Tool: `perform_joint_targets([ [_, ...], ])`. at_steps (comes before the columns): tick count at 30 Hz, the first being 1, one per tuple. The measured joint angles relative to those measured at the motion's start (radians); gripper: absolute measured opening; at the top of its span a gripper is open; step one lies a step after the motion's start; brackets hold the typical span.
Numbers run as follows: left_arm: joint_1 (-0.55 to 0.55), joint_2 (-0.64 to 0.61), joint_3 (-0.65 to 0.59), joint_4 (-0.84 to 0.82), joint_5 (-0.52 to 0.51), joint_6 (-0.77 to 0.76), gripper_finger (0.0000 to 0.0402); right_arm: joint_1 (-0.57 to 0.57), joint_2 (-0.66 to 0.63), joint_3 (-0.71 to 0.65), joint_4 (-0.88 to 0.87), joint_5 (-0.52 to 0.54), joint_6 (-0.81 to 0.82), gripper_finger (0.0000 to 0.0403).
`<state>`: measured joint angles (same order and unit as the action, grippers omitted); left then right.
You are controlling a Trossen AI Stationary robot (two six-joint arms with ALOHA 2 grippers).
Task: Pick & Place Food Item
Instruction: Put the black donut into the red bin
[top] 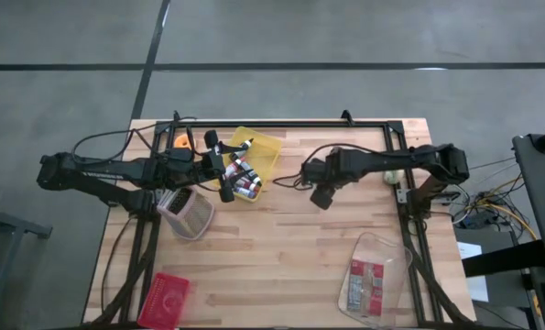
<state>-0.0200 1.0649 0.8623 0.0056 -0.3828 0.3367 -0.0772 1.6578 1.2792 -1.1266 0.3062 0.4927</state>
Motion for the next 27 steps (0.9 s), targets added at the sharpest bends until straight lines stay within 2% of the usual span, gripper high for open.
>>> perform_joint_targets([
  [8, 0.000, 0.000, 0.000, 0.000, 0.000, 0.000, 0.0280, -0.067, 0.000, -0.012, 0.077, -0.007, -0.134, 0.0160],
  [18, 0.000, 0.000, 0.000, 0.000, 0.000, 0.000, 0.0280, -0.197, 0.000, -0.044, 0.143, -0.182, -0.273, 0.0160],
  [27, 0.000, 0.000, 0.000, 0.000, 0.000, 0.000, 0.0280, -0.297, 0.000, -0.062, 0.141, -0.187, -0.333, 0.0160],
])
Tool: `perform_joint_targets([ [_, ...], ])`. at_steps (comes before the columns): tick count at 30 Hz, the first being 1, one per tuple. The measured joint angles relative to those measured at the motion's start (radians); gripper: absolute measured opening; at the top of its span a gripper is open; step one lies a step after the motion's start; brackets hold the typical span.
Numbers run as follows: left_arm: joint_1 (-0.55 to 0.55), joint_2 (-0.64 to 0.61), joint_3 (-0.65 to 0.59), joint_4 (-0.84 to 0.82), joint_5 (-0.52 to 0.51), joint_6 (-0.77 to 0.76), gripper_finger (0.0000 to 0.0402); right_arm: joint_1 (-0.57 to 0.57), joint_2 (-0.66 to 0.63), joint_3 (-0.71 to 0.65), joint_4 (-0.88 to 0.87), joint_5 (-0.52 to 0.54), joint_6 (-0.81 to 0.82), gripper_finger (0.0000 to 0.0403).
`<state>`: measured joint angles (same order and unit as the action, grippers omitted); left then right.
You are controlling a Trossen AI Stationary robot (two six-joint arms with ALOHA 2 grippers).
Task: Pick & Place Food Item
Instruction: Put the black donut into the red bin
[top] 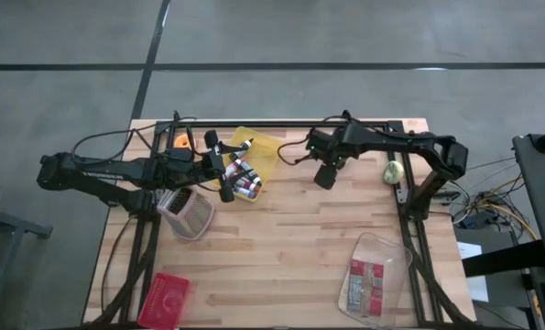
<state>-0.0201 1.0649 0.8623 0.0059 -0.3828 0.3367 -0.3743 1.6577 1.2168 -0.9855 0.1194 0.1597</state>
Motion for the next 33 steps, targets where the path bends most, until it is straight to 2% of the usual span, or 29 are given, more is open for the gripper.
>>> perform_joint_targets([
  [5, 0.000, 0.000, 0.000, 0.000, 0.000, 0.000, 0.0280, -0.082, 0.000, -0.033, 0.006, -0.001, -0.006, 0.0160],
  [11, 0.000, 0.000, 0.000, 0.000, 0.000, 0.000, 0.0280, -0.156, 0.000, -0.112, 0.109, -0.102, -0.084, 0.0160],
  [18, 0.000, 0.000, 0.000, 0.000, 0.000, 0.000, 0.0280, -0.192, 0.000, -0.190, 0.243, -0.092, -0.115, 0.0160],
  [26, 0.000, 0.000, 0.000, 0.000, 0.000, 0.000, 0.0280, -0.197, 0.000, -0.207, 0.268, -0.009, -0.121, 0.0160],
  [33, 0.000, 0.000, 0.000, 0.000, 0.000, 0.000, 0.0280, -0.198, 0.000, -0.209, 0.276, -0.008, -0.094, 0.0160],
])
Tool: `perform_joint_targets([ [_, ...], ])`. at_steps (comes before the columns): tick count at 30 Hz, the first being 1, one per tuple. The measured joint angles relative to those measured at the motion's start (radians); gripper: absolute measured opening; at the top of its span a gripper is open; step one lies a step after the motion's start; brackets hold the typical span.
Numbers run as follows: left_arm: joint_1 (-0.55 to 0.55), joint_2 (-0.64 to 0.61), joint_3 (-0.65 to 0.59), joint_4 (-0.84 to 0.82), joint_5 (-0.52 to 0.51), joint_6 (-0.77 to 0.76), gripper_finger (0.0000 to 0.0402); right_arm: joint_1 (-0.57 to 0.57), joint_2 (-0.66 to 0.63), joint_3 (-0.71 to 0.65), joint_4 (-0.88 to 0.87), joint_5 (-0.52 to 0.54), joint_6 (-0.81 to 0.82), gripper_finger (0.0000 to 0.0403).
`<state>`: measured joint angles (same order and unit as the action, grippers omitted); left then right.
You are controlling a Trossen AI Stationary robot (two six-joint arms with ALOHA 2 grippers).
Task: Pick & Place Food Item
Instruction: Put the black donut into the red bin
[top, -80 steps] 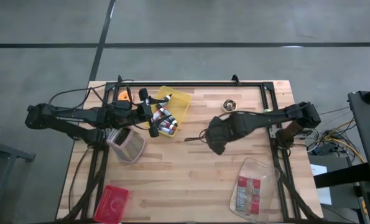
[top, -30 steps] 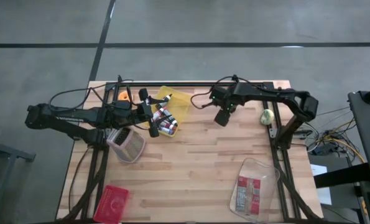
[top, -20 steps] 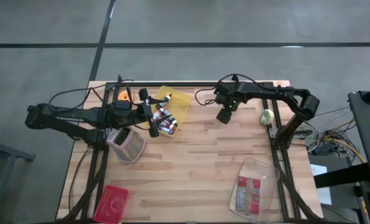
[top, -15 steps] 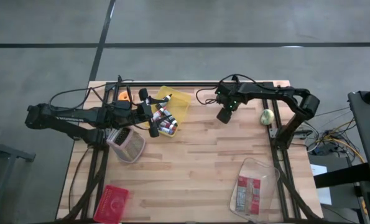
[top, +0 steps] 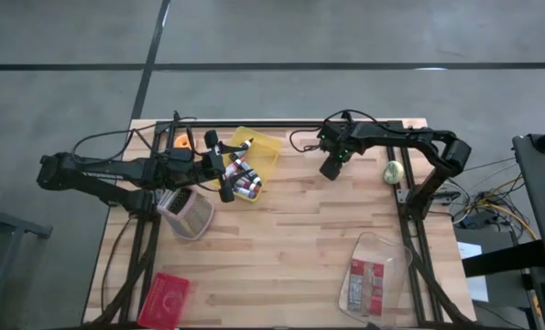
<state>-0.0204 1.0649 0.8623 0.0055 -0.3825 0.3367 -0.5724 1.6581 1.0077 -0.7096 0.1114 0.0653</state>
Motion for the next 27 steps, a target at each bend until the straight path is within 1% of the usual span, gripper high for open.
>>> perform_joint_targets([
  [7, 0.000, 0.000, 0.000, 0.000, 0.000, 0.000, 0.0280, 0.000, 0.000, 0.000, 0.009, -0.016, 0.122, 0.0160],
  [10, 0.000, 0.000, 0.000, 0.000, 0.000, 0.000, 0.0280, 0.000, 0.000, 0.002, 0.002, -0.029, 0.144, 0.0160],
  [13, 0.000, 0.000, 0.000, 0.000, 0.000, 0.000, 0.0280, 0.000, 0.000, 0.027, -0.046, -0.058, 0.165, 0.0160],
  [16, 0.000, 0.000, 0.000, 0.000, 0.000, 0.000, 0.0280, 0.000, 0.000, 0.057, -0.115, -0.065, 0.230, 0.0159],
  [20, 0.000, 0.000, 0.000, 0.000, 0.000, 0.000, 0.0280, 0.000, 0.000, 0.076, -0.131, -0.063, 0.301, 0.0154],
  [22, 0.000, 0.000, 0.000, 0.000, 0.000, 0.000, 0.0280, 0.000, 0.000, 0.080, -0.128, -0.063, 0.353, 0.0150],
  [27, 0.000, 0.000, 0.000, 0.000, 0.000, 0.000, 0.0280, 0.003, 0.014, 0.078, -0.119, -0.059, 0.546, 0.0137],
])
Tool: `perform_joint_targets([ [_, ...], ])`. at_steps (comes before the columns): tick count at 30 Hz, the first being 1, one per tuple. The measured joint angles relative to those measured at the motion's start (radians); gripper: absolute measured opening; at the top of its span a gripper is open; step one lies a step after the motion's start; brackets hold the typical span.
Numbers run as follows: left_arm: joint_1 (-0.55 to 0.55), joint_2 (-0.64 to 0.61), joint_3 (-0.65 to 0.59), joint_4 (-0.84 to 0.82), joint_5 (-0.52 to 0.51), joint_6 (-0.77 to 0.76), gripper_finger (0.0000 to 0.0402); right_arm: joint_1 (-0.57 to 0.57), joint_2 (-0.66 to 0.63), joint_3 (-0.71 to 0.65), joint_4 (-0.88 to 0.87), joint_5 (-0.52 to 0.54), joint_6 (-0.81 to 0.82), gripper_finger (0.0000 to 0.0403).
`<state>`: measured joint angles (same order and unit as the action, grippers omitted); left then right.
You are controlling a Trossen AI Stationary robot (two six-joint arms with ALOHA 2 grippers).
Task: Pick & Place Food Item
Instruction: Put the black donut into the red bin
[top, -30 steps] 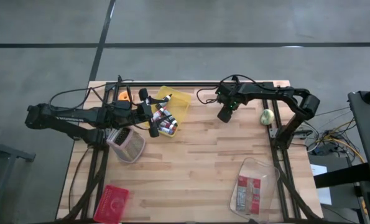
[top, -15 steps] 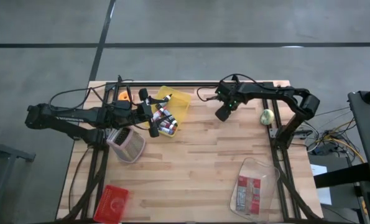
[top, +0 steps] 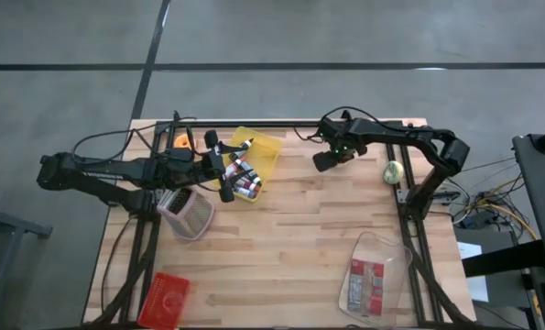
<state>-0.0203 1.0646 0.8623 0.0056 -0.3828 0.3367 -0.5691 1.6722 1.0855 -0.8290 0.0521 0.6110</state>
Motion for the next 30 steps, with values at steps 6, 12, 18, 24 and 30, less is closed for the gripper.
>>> perform_joint_targets([
  [6, 0.000, 0.000, 0.000, 0.000, 0.000, 0.000, 0.0280, 0.000, 0.040, 0.001, 0.090, 0.027, 0.093, 0.0127],
  [12, 0.000, 0.000, 0.000, 0.000, 0.000, 0.000, 0.0280, -0.001, 0.080, 0.005, 0.162, 0.030, 0.097, 0.0125],
  [18, 0.000, 0.000, 0.000, 0.000, 0.000, 0.000, 0.0280, -0.001, 0.084, 0.007, 0.156, 0.029, 0.097, 0.0125],
  [24, 0.000, 0.000, 0.000, 0.000, 0.000, 0.000, 0.0280, 0.001, 0.076, 0.038, 0.090, 0.026, 0.097, 0.0115],
  [30, 0.000, 0.000, 0.000, 0.000, 0.000, 0.000, 0.0280, 0.001, 0.073, 0.087, 0.020, 0.029, 0.095, 0.0096],
])
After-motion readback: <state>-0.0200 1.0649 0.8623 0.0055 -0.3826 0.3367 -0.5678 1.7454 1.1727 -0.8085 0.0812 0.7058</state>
